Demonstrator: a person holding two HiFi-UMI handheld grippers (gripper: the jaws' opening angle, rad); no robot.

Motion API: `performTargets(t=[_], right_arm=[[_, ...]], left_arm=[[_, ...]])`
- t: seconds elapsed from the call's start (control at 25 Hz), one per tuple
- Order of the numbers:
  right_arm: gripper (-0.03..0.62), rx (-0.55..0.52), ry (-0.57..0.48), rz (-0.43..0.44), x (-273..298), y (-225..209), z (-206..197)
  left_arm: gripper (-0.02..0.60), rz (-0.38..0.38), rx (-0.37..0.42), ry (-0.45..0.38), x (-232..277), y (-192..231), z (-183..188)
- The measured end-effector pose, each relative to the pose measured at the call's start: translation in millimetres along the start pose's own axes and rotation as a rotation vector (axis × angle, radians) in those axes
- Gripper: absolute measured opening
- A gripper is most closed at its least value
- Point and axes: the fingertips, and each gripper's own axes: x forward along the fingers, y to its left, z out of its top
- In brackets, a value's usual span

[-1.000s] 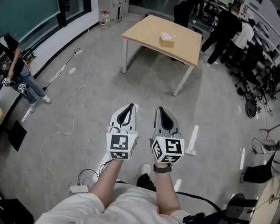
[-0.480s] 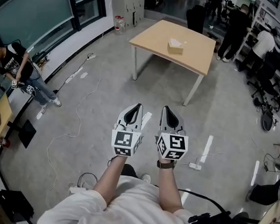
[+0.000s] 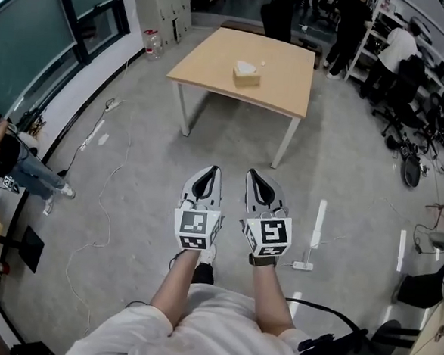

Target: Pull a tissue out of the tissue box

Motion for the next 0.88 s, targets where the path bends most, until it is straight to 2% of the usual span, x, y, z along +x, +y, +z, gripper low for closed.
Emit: performTargets(t=[0.08,0.16,0.36,0.44,0.56,0.68,0.88], right_arm=[[0.002,-0.003,0.001,-0.035,31,-20,6],[0.002,0.006,-0.006,-0.078,65,-39,16],[0.002,0.014,-0.025,-0.114,147,-68,29],[0.002,0.017,-0.031,-0.113,172,-72,28],[0.003,0.009,-0.018,-0.108,203,-76,17],[0.002,0.017,0.023,-0.115,226,-95,-4],[0.002,0.051,0.019,-0.133,278,-156,-24]], left_arm=[[0.000,-0.050,0.043,0.034,41,10,0],[0.000,-0.087,0.025,0.078,84,27,3],[0.000,-0.102,-0.012,0.024,155,75,27],[0.000,-0.108,-0.021,0.022,175,93,24],[0.000,-0.118,-0.075,0.035,207,114,8],[0.000,-0.147,-0.099,0.079,243,114,-13],[0.000,-0.196,-0.063,0.095,317,102,-26]])
